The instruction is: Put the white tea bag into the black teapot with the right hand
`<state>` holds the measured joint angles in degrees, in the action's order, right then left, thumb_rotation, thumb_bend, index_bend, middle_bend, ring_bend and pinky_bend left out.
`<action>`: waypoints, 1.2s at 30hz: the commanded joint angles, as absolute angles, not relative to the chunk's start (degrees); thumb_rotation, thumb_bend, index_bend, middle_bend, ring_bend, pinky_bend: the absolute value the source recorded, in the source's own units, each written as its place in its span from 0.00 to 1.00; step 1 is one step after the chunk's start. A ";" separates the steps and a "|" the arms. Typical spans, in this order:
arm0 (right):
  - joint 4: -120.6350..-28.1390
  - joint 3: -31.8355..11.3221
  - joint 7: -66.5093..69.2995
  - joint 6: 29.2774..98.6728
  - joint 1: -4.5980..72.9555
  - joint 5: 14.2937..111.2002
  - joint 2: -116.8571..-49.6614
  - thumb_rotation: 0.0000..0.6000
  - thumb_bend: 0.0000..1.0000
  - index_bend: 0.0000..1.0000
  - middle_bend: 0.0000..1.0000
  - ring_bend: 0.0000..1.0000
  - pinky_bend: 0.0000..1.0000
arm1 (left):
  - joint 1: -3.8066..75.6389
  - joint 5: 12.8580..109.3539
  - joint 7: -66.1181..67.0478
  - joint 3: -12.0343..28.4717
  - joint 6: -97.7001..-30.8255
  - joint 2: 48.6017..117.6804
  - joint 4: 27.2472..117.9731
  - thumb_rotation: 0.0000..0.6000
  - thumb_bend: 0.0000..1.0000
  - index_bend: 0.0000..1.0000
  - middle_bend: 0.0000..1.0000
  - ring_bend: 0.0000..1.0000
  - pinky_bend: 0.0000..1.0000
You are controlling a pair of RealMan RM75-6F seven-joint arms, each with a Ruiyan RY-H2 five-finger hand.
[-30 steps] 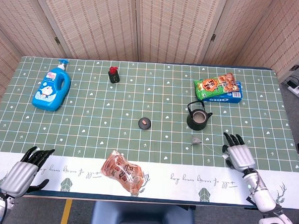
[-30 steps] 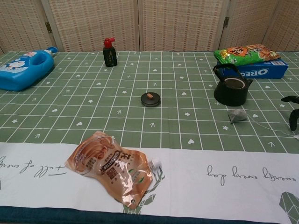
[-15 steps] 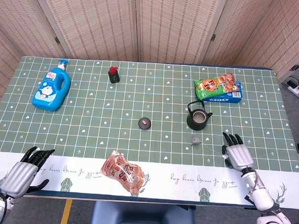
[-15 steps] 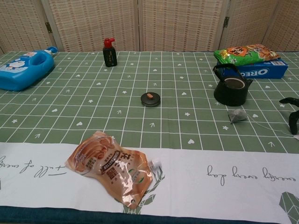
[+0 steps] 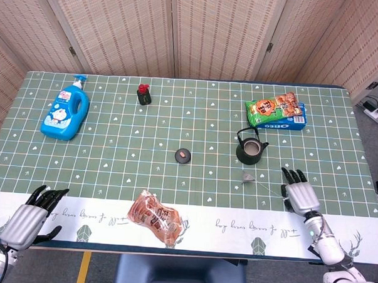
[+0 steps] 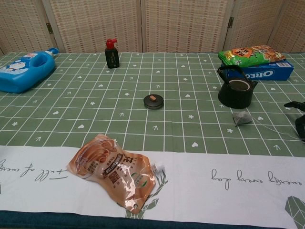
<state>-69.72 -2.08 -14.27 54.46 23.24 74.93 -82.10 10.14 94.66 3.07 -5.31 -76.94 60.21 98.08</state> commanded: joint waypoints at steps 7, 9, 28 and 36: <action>-69.74 -2.11 -14.81 54.24 23.49 74.28 -82.24 1.00 0.37 0.60 0.00 0.00 0.00 | 10.11 95.18 2.66 -5.37 -77.29 60.23 97.82 1.00 0.32 0.00 0.10 0.10 0.04; -70.06 -2.15 -14.55 54.62 23.44 74.44 -82.04 1.00 0.37 0.60 0.00 0.00 0.00 | 10.10 95.20 2.64 -5.37 -77.32 60.26 97.79 1.00 0.32 0.00 0.10 0.10 0.04; -86.24 -7.43 -13.50 62.51 24.22 76.02 -71.68 1.00 0.37 0.61 0.00 0.00 0.00 | 10.19 94.94 2.69 -5.30 -77.09 60.28 97.86 1.00 0.32 0.00 0.10 0.10 0.04; -97.11 -13.81 -19.80 61.85 27.93 68.38 -65.74 1.00 0.37 0.61 0.00 0.00 0.00 | 10.29 94.50 2.50 -5.17 -76.81 60.21 97.81 1.00 0.32 0.00 0.10 0.10 0.04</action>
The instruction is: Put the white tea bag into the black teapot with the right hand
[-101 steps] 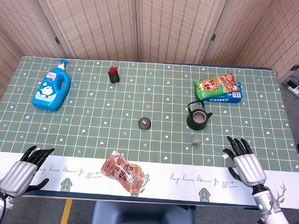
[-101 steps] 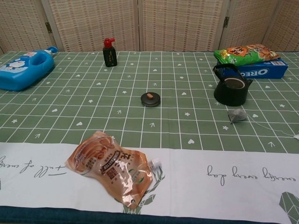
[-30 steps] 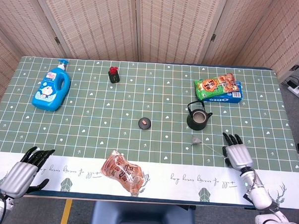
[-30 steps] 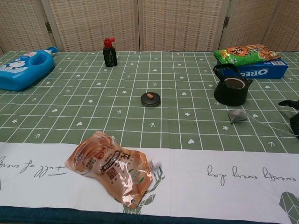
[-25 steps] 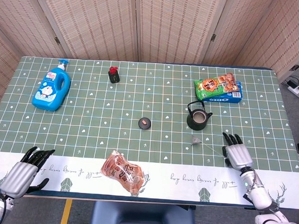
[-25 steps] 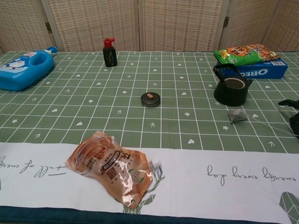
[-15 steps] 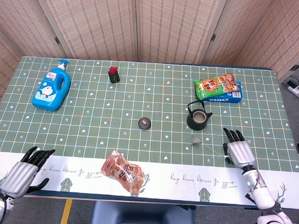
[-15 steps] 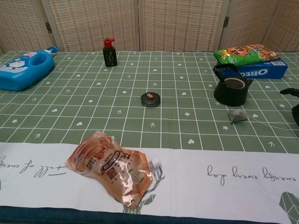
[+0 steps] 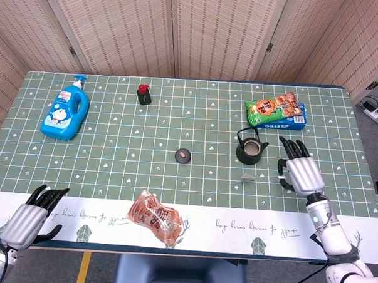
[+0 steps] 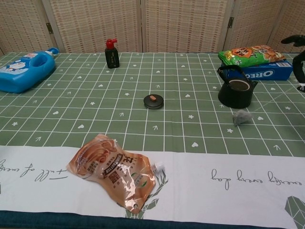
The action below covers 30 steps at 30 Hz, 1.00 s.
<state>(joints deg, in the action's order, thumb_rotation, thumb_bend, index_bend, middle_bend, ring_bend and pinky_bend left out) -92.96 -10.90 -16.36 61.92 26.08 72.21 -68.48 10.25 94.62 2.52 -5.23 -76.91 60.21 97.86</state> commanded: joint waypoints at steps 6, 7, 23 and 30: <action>-103.78 -17.47 -27.46 62.21 30.96 59.45 -62.32 1.00 0.37 0.62 0.00 0.00 0.00 | 10.56 93.97 2.18 -4.98 -76.28 60.10 97.66 1.00 0.32 0.00 0.10 0.10 0.04; -104.51 -17.85 -28.36 62.31 31.43 58.25 -61.97 1.00 0.37 0.62 0.00 0.00 0.00 | 10.60 93.92 2.11 -4.98 -76.22 60.06 97.66 1.00 0.32 0.00 0.10 0.10 0.04; -103.06 -20.26 -35.59 61.55 40.27 43.25 -62.74 1.00 0.37 0.62 0.00 0.00 0.00 | 11.45 91.33 -0.42 -3.89 -74.72 59.44 96.50 1.00 0.32 0.00 0.10 0.10 0.04; -97.12 -21.10 -35.26 60.22 44.51 37.38 -66.69 1.00 0.37 0.62 0.00 0.00 0.00 | 11.37 92.16 -1.92 -3.92 -75.58 58.72 96.57 1.00 0.32 0.00 0.10 0.10 0.04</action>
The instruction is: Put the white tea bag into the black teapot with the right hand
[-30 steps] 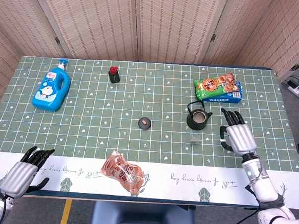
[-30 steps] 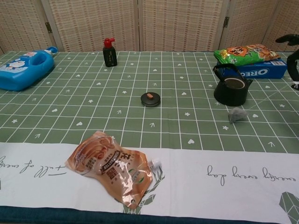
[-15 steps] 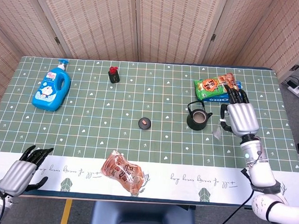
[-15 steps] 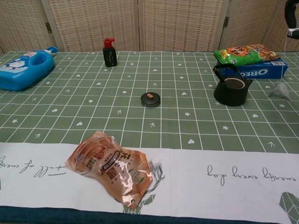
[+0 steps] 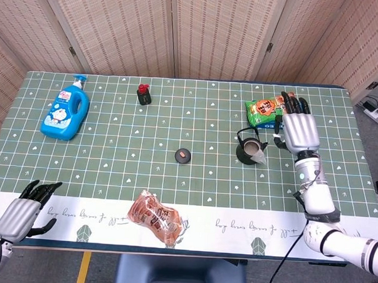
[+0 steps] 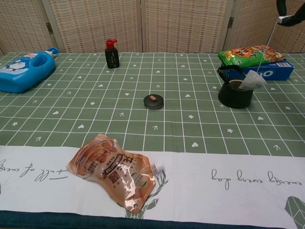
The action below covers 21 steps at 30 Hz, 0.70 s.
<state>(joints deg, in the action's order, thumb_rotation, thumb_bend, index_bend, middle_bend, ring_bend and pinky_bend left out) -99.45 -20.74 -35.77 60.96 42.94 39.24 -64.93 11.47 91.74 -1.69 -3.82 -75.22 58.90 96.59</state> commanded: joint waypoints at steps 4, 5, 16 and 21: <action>-94.78 -20.58 -35.89 60.35 46.03 35.75 -68.15 1.00 0.37 0.62 0.00 0.00 0.00 | 11.42 91.76 -3.02 -3.82 -75.45 58.40 96.39 1.00 0.32 0.00 0.10 0.10 0.04; -94.52 -20.50 -35.98 60.42 46.28 35.43 -68.34 1.00 0.37 0.62 0.00 0.00 0.00 | 11.45 91.72 -3.38 -3.78 -75.43 58.30 96.35 1.00 0.32 0.00 0.10 0.10 0.04; -89.84 -19.03 -36.26 59.10 48.88 33.33 -70.97 1.00 0.37 0.62 0.00 0.00 0.00 | 11.69 91.32 -4.43 -3.66 -74.97 58.03 95.94 1.00 0.32 0.00 0.10 0.10 0.04; -87.63 -18.13 -35.41 58.22 49.32 33.44 -72.08 1.00 0.37 0.63 0.00 0.00 0.00 | 11.69 91.20 -4.79 -3.57 -75.02 57.91 95.88 1.00 0.32 0.00 0.10 0.10 0.04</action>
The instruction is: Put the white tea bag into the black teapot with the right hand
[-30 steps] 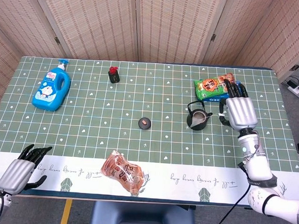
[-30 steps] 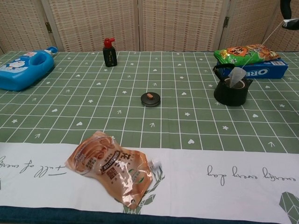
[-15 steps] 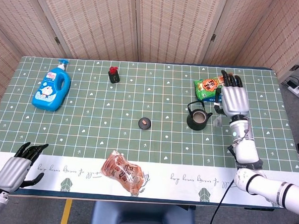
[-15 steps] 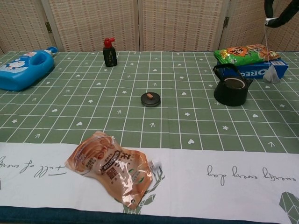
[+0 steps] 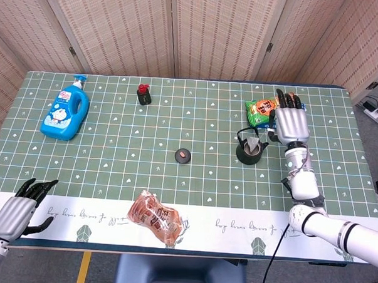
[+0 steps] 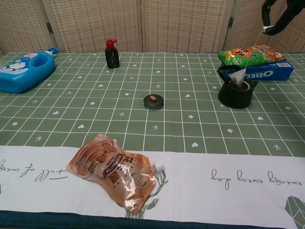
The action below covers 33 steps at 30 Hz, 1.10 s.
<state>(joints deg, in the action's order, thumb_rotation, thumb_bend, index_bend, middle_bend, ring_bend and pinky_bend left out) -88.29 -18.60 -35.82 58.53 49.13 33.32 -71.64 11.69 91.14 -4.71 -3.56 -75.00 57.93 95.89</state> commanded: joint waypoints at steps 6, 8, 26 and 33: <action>-87.50 -16.88 -35.08 58.91 48.99 34.37 -72.33 1.00 0.37 0.63 0.00 0.00 0.00 | 11.60 91.68 -4.90 -3.77 -75.26 57.79 95.93 1.00 0.32 0.00 0.10 0.10 0.04; -87.49 -16.33 -34.99 58.90 48.83 34.63 -72.50 1.00 0.37 0.63 0.00 0.00 0.00 | 11.51 91.95 -4.90 -3.86 -75.48 57.74 96.01 1.00 0.32 0.00 0.10 0.10 0.04; -83.55 -14.56 -32.38 58.57 48.06 37.96 -74.77 1.00 0.37 0.64 0.02 0.00 0.00 | 11.25 92.39 -4.81 -3.96 -76.07 57.76 96.01 1.00 0.32 0.00 0.10 0.10 0.04; -88.62 -12.08 -32.27 61.35 45.40 42.67 -72.23 1.00 0.37 0.64 0.02 0.00 0.00 | 10.91 92.83 -3.70 -4.14 -76.62 58.02 96.31 1.00 0.32 0.00 0.10 0.10 0.04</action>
